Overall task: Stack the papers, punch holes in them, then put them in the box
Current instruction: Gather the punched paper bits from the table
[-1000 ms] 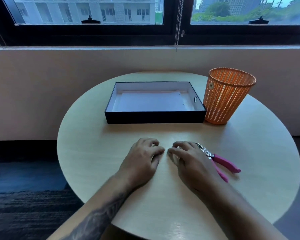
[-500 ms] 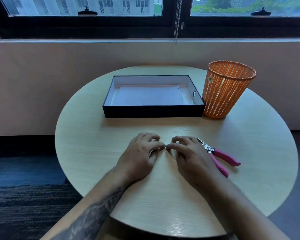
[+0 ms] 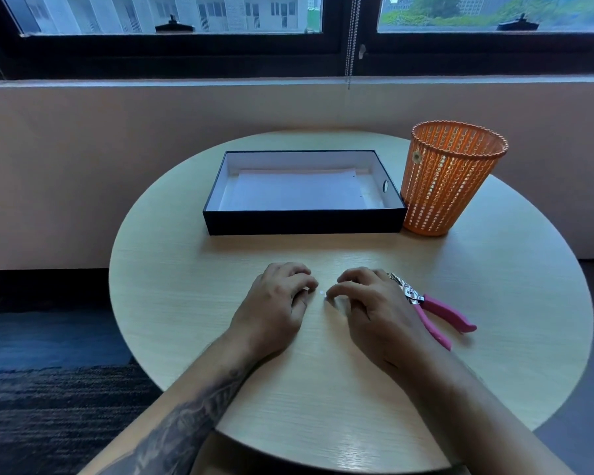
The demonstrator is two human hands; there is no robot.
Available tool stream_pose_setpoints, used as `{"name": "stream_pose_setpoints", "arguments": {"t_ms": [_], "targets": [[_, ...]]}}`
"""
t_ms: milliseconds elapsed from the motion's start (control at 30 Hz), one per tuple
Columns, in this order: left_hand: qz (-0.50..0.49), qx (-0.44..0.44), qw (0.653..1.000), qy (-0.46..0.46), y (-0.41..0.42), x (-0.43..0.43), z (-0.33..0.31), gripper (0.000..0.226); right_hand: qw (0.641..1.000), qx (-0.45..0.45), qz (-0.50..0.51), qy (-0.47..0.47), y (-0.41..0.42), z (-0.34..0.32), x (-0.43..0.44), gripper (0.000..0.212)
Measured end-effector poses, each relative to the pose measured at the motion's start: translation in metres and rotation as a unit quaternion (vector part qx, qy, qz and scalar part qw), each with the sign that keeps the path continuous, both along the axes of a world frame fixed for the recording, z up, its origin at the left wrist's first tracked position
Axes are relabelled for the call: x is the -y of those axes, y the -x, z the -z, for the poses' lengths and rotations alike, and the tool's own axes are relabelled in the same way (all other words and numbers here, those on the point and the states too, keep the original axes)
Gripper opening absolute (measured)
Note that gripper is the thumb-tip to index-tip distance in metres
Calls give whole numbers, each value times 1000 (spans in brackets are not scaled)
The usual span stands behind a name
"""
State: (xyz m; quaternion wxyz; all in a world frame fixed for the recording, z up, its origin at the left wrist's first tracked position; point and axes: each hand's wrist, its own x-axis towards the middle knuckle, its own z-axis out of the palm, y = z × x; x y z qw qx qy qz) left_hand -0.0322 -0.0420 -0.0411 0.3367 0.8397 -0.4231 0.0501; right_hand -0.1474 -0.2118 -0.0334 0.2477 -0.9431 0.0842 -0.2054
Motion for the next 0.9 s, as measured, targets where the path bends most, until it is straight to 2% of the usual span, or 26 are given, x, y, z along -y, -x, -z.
{"name": "stream_pose_setpoints", "arguments": {"t_ms": [200, 267, 333, 433, 567, 700, 833, 900], "targets": [[51, 31, 997, -54, 2, -1, -3, 28, 999, 32, -1, -17, -3, 5, 2, 23], [49, 13, 998, -31, 2, -2, -2, 31, 999, 33, 3, -12, -2, 6, 2, 20], [22, -15, 1000, 10, 1, -2, -3, 30, 1000, 17, -2, 14, -3, 6, 1, 26], [-10, -16, 1000, 14, 0, -1, -4, 27, 998, -15, -33, 48, -4, 4, 0, 39], [-17, 2, 1000, -11, 2, 1, -3, 26, 1000, 21, -14, -13, 0, 4, 1, 33], [-17, 15, 1000, -14, 3, 1, -1, 23, 997, 62, -3, -52, 2, 5, 0, 17], [-20, 26, 999, -15, 3, 1, -2, 23, 999, 23, -22, -7, 3, 0, -2, 23], [-19, 26, 999, -16, 3, 1, -2, 23, 999, 28, -25, -14, 4, -1, -3, 30]]}}
